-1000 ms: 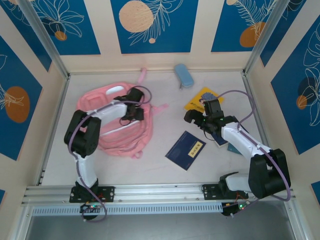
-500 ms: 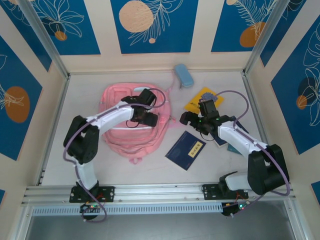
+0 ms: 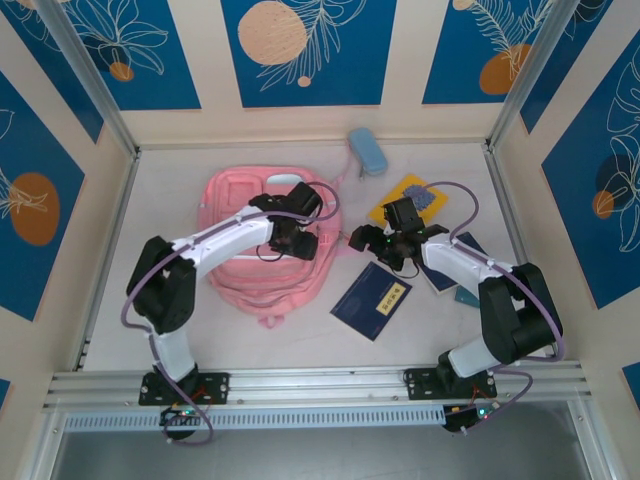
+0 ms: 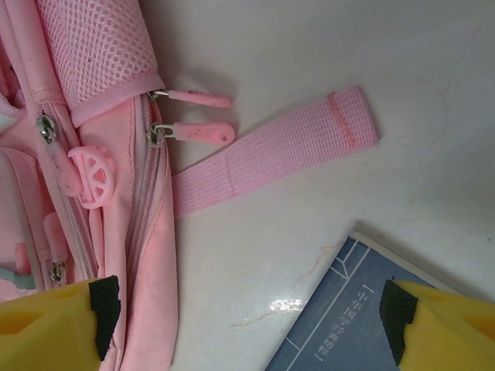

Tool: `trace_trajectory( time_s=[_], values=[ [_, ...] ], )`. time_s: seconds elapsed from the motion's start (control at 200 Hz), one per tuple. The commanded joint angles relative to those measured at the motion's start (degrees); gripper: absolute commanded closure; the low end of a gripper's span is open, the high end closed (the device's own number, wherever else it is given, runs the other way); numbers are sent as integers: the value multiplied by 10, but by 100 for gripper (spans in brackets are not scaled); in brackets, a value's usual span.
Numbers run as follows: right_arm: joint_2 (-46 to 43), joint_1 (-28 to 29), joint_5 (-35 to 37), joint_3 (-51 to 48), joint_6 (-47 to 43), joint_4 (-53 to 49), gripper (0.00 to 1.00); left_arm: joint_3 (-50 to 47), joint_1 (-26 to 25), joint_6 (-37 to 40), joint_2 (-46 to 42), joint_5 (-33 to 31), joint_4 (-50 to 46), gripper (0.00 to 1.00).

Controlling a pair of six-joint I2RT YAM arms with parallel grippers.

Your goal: Pack the student bag

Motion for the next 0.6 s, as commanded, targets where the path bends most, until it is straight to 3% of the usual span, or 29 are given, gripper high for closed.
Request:
trace_trajectory(
  time_s=[0.0,0.29,0.595],
  values=[
    [3,1,-18,10,12,-2,11,51,-2,-30,38,-31,-19,47],
    [6,0,-22,3,12,0,11,139,0,-37,129,-84,-62,51],
    [16,0,-36,-4,12,10,11,150,0,-50,146,-106,-67,61]
  ],
)
